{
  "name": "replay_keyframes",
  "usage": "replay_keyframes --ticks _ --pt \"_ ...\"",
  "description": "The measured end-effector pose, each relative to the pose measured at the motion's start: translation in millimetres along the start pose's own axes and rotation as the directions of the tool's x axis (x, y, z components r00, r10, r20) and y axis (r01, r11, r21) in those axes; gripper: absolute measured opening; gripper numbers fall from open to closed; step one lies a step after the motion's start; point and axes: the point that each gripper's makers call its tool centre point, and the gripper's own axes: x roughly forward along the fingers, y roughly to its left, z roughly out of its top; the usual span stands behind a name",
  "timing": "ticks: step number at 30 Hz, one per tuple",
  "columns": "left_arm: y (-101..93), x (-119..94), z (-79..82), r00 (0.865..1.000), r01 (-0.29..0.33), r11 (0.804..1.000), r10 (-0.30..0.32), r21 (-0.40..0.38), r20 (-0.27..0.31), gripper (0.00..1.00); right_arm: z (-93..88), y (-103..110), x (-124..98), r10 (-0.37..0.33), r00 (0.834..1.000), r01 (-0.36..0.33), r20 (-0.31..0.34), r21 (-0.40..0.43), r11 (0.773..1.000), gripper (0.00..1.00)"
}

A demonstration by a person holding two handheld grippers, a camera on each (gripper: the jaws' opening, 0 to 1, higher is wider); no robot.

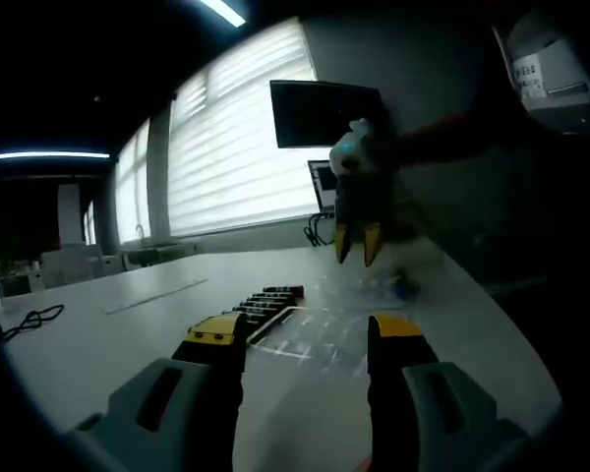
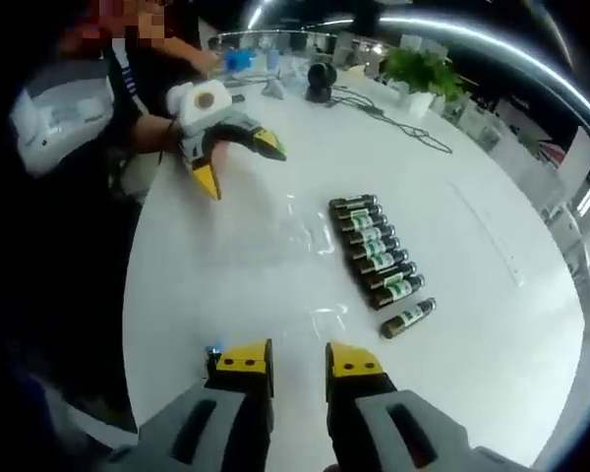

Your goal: Grip medicine bottles put into box

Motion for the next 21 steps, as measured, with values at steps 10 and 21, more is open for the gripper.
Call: replay_keyframes --ticks 10,21 --pt "0.3 0 -0.2 1.0 -0.003 1.0 0.003 0.005 -0.003 0.42 0.8 -27 10 -0.128 0.992 0.128 -0.01 0.145 0.981 0.2" --pt "-1.2 2 -0.5 1.0 0.002 1.0 -0.002 0.005 -0.007 0.42 8.9 -65 13 -0.237 0.971 0.209 0.027 0.385 0.899 0.2"
